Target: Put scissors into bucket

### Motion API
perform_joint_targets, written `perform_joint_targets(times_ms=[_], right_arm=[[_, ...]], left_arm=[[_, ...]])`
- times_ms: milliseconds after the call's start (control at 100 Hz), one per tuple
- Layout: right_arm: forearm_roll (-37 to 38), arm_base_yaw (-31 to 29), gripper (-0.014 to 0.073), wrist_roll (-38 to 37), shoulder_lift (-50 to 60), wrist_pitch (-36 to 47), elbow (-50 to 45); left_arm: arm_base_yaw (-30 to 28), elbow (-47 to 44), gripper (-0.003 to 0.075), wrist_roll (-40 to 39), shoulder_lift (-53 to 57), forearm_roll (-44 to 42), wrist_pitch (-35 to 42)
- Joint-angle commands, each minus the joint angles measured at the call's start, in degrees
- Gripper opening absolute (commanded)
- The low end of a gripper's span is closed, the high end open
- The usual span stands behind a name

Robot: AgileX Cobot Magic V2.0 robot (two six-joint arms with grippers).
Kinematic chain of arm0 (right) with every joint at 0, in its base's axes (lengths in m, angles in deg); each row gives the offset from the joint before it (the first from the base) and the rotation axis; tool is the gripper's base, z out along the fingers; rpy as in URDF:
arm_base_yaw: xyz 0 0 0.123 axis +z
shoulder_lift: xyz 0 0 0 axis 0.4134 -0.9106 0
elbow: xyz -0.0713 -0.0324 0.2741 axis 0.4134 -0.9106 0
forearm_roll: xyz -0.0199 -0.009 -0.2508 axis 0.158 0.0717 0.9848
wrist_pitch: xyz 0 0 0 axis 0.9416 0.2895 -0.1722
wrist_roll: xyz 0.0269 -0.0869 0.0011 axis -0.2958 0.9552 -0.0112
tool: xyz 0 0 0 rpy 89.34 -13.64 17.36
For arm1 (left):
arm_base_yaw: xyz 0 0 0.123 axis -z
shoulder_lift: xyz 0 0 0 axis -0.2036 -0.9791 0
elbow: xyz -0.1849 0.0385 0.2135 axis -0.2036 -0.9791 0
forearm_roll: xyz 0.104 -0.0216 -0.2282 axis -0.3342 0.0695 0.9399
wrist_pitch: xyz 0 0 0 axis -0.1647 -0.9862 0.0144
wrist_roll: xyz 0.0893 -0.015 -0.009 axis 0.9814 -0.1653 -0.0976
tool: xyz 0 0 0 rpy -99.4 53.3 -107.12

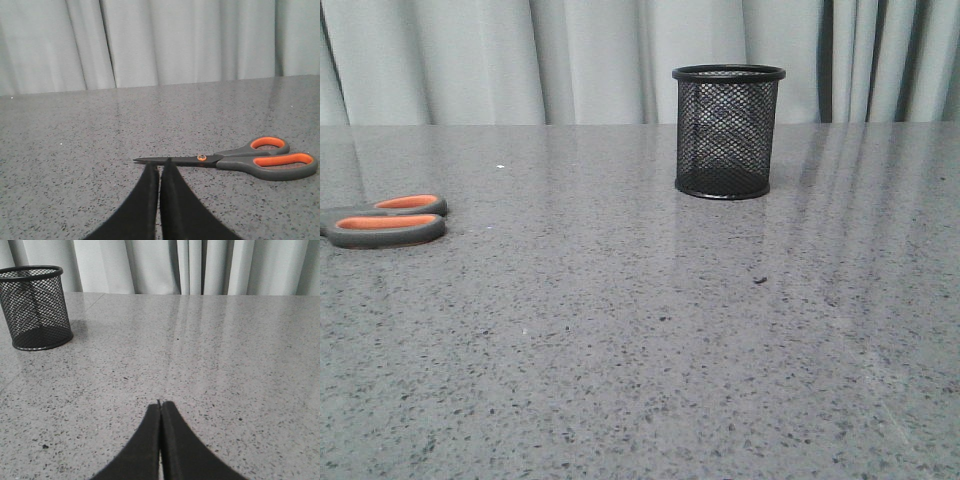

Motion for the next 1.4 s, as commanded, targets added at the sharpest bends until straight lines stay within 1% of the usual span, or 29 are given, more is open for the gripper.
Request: perform_joint_targets(times_ms=[0, 360, 860, 940, 1020, 1080, 1170, 1240, 1390], right_arm=[[0.6, -0.4, -0.0069, 0.3, 1.2, 5.0, -1.5], [0.6, -0.4, -0.0069, 0.3, 1.2, 5.2, -1.5], [0.1, -0.4, -0.0069, 0.3, 1.2, 8.1, -1.5], [-1.2, -0.4, -0.0069, 0.3, 1.2, 8.6, -1.5], [-5.1, -0.4, -0.0069, 0.3, 1.2, 8.9, -1.5], [-7.8, -0.4, -0.0069, 0.3, 1.2, 8.9, -1.5], [-9.5, -0.4, -0.0069, 0.3, 1.2, 9.0, -1.5], [-12.2, -0.4, -0.0069, 0.3, 1.2, 10.1, -1.5], [-24.3, -0.4, -0.0069, 0.3, 1.2, 14.0, -1.4]], left_arm=[[0.0, -1.0, -0.002, -0.5, 1.5, 0.5, 4.2], [0.0, -1.0, -0.002, -0.5, 1.5, 0.5, 4.2], [0.0, -1.0, -0.002, -0.5, 1.5, 1.6, 4.2], [0.0, -1.0, -0.002, -0.5, 1.5, 4.1, 4.2], [0.0, -1.0, -0.002, -0.5, 1.5, 7.0, 4.2], [0.0, -1.0, -0.002, -0.5, 1.5, 10.5, 4.2], [0.0, -1.0, -0.002, -0.5, 1.5, 16.4, 4.5], [0.0, -1.0, -0.002, -0.5, 1.5, 20.9, 4.5], [0.0, -0.7, -0.0021, -0.5, 1.5, 31.7, 4.6]])
